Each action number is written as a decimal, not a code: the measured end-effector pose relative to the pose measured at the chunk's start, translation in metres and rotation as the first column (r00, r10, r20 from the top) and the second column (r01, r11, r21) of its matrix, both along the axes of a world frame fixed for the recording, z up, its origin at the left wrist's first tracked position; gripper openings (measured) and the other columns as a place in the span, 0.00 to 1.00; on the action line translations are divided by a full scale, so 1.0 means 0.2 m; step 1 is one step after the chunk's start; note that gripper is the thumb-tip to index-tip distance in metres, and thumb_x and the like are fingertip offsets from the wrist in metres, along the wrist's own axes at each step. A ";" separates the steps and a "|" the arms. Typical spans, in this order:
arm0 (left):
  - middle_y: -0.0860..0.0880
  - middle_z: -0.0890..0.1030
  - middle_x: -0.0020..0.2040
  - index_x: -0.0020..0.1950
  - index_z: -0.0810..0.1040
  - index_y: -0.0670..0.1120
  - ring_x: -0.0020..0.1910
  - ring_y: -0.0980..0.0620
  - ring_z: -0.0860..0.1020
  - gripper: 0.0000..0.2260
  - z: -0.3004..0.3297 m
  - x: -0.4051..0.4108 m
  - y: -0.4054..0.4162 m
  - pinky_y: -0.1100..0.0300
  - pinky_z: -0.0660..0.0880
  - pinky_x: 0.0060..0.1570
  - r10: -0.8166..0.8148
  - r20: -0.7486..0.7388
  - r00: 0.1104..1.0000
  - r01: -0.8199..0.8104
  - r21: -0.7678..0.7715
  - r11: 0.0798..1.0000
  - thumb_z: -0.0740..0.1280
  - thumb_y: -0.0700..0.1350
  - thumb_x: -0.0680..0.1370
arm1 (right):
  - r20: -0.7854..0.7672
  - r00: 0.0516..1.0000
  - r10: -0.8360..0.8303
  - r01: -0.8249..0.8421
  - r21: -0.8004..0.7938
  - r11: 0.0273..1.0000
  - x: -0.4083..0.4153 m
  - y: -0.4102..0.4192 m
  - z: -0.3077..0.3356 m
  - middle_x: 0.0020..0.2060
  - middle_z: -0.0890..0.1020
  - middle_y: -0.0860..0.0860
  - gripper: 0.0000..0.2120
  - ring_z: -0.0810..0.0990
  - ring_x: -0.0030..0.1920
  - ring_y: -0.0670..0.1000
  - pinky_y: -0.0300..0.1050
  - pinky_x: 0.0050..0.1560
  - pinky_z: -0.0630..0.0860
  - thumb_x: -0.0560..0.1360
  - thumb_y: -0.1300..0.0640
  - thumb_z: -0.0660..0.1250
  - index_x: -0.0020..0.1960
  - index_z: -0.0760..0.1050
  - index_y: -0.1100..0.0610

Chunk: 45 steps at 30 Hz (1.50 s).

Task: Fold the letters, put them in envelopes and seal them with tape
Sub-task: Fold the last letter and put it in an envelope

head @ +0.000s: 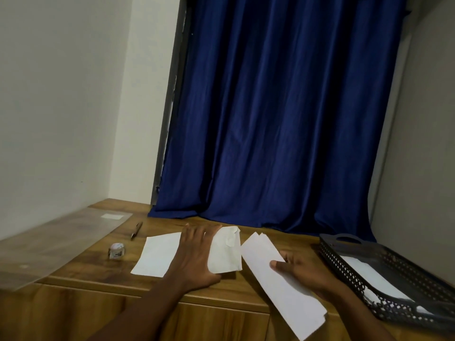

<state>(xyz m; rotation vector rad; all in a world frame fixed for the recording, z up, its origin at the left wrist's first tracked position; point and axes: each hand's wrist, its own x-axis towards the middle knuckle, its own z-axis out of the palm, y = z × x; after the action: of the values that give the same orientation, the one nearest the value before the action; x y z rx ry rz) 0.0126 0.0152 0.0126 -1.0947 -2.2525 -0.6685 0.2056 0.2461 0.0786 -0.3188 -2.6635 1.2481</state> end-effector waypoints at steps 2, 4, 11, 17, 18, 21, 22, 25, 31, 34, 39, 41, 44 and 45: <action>0.54 0.56 0.80 0.80 0.46 0.61 0.78 0.51 0.56 0.53 0.00 0.00 0.00 0.45 0.51 0.81 0.006 0.001 1.000 -0.006 -0.012 1.000 0.73 0.71 0.65 | 0.018 1.000 0.012 -0.013 0.046 0.999 0.00 -0.02 0.00 0.46 0.87 0.49 0.10 0.85 0.44 0.47 0.39 0.45 0.78 0.82 0.48 0.67 0.57 0.82 0.52; 0.54 0.55 0.80 0.80 0.46 0.61 0.78 0.51 0.56 0.52 -0.01 0.00 0.01 0.45 0.50 0.81 0.009 -0.003 1.000 -0.009 -0.021 1.000 0.73 0.72 0.65 | 0.012 1.000 0.013 -0.014 0.053 0.998 -0.01 -0.02 -0.01 0.46 0.87 0.48 0.10 0.85 0.43 0.46 0.37 0.43 0.76 0.82 0.49 0.67 0.57 0.82 0.52; 0.54 0.57 0.80 0.80 0.49 0.59 0.78 0.51 0.57 0.52 -0.02 -0.02 0.01 0.45 0.48 0.81 0.007 -0.015 1.000 -0.007 -0.002 1.000 0.72 0.73 0.65 | -0.127 0.991 -0.035 0.033 -0.021 0.999 -0.01 0.02 0.00 0.45 0.88 0.48 0.08 0.87 0.44 0.51 0.42 0.44 0.81 0.82 0.53 0.66 0.59 0.81 0.53; 0.52 0.58 0.79 0.80 0.48 0.60 0.78 0.48 0.58 0.53 -0.01 -0.01 0.01 0.42 0.48 0.81 0.001 -0.061 0.998 -0.003 -0.044 0.999 0.73 0.71 0.64 | 0.036 0.999 0.027 -0.030 0.086 0.996 -0.04 -0.03 0.00 0.45 0.88 0.47 0.08 0.85 0.42 0.44 0.35 0.41 0.77 0.81 0.52 0.67 0.54 0.83 0.52; 0.52 0.59 0.79 0.80 0.49 0.60 0.77 0.48 0.59 0.53 -0.01 -0.01 0.01 0.41 0.50 0.81 -0.005 -0.072 0.997 0.001 -0.047 0.999 0.74 0.71 0.64 | 0.056 0.998 0.035 -0.042 0.116 0.992 -0.05 -0.04 0.01 0.45 0.87 0.46 0.07 0.84 0.44 0.45 0.37 0.44 0.76 0.81 0.51 0.67 0.53 0.83 0.51; 0.52 0.60 0.78 0.80 0.51 0.60 0.76 0.49 0.60 0.52 -0.02 -0.01 0.02 0.41 0.52 0.80 -0.018 -0.095 0.995 0.013 -0.051 0.999 0.73 0.72 0.63 | 0.124 0.991 0.050 -0.075 0.208 0.975 -0.09 -0.05 0.04 0.39 0.84 0.41 0.06 0.81 0.42 0.44 0.39 0.45 0.74 0.81 0.50 0.67 0.47 0.81 0.47; 0.52 0.61 0.77 0.80 0.53 0.59 0.76 0.49 0.60 0.52 -0.02 -0.01 0.02 0.41 0.54 0.80 -0.026 -0.108 0.994 0.020 -0.048 0.999 0.73 0.72 0.63 | 0.147 0.988 0.054 -0.088 0.239 0.967 -0.11 -0.06 0.05 0.38 0.83 0.40 0.07 0.81 0.41 0.42 0.38 0.44 0.74 0.81 0.50 0.67 0.45 0.81 0.46; 0.52 0.63 0.76 0.80 0.55 0.58 0.75 0.49 0.62 0.50 -0.02 -0.01 0.02 0.40 0.54 0.79 -0.053 -0.146 0.988 0.047 -0.047 0.998 0.73 0.72 0.64 | 0.193 0.979 0.069 -0.130 0.326 0.936 -0.16 -0.07 0.10 0.43 0.85 0.45 0.05 0.82 0.42 0.42 0.38 0.43 0.76 0.79 0.50 0.69 0.48 0.82 0.49; 0.50 0.63 0.76 0.79 0.54 0.58 0.75 0.48 0.62 0.49 0.00 0.01 0.01 0.40 0.54 0.79 -0.062 -0.204 0.977 0.041 -0.101 0.994 0.73 0.70 0.65 | 0.020 0.997 -0.079 0.065 0.393 0.917 -0.32 -0.13 0.12 0.47 0.84 0.46 0.19 0.82 0.48 0.49 0.51 0.49 0.80 0.64 0.49 0.82 0.51 0.78 0.47; 0.49 0.63 0.77 0.80 0.56 0.56 0.75 0.47 0.61 0.49 0.00 0.01 0.01 0.41 0.51 0.80 -0.056 -0.198 0.979 0.035 -0.106 0.994 0.72 0.70 0.65 | -0.080 0.988 -0.133 0.155 0.523 0.838 -0.40 -0.19 0.10 0.44 0.80 0.42 0.24 0.78 0.44 0.45 0.45 0.39 0.74 0.61 0.44 0.82 0.51 0.73 0.44; 0.47 0.66 0.76 0.81 0.60 0.54 0.74 0.45 0.64 0.48 0.00 0.02 0.00 0.39 0.54 0.78 -0.015 -0.206 0.978 -0.001 -0.080 0.997 0.72 0.70 0.66 | -0.272 0.955 -0.114 0.272 0.664 0.696 -0.47 -0.28 0.00 0.41 0.80 0.43 0.17 0.79 0.42 0.49 0.46 0.38 0.75 0.70 0.47 0.72 0.55 0.70 0.45; 0.48 0.65 0.77 0.81 0.59 0.54 0.75 0.46 0.63 0.47 0.00 0.02 0.00 0.39 0.52 0.78 0.000 -0.214 0.977 -0.020 -0.094 0.995 0.70 0.71 0.67 | -0.329 0.933 -0.145 0.338 0.668 0.663 -0.47 -0.28 -0.02 0.45 0.82 0.44 0.21 0.81 0.45 0.50 0.48 0.45 0.79 0.71 0.46 0.71 0.61 0.69 0.45; 0.49 0.62 0.77 0.81 0.55 0.56 0.76 0.46 0.60 0.48 0.00 0.01 0.00 0.39 0.50 0.79 0.021 -0.195 0.981 -0.042 -0.104 0.994 0.69 0.71 0.67 | -0.405 0.898 -0.175 0.406 0.603 0.687 -0.42 -0.24 -0.03 0.55 0.81 0.42 0.31 0.80 0.56 0.48 0.51 0.60 0.74 0.69 0.34 0.71 0.68 0.69 0.42; 0.50 0.62 0.77 0.81 0.54 0.56 0.76 0.47 0.60 0.48 0.00 0.01 0.00 0.39 0.50 0.79 0.022 -0.185 0.983 -0.040 -0.096 0.995 0.70 0.71 0.67 | -0.439 0.877 -0.195 0.437 0.559 0.705 -0.39 -0.21 -0.03 0.58 0.80 0.41 0.31 0.79 0.59 0.47 0.53 0.63 0.72 0.69 0.32 0.70 0.69 0.70 0.42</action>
<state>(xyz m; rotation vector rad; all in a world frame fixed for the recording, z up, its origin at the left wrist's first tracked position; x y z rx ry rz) 0.0155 0.0160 0.0126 -1.1176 -2.1582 -0.4279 0.1269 0.2035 0.0732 -0.3837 -2.3858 0.1994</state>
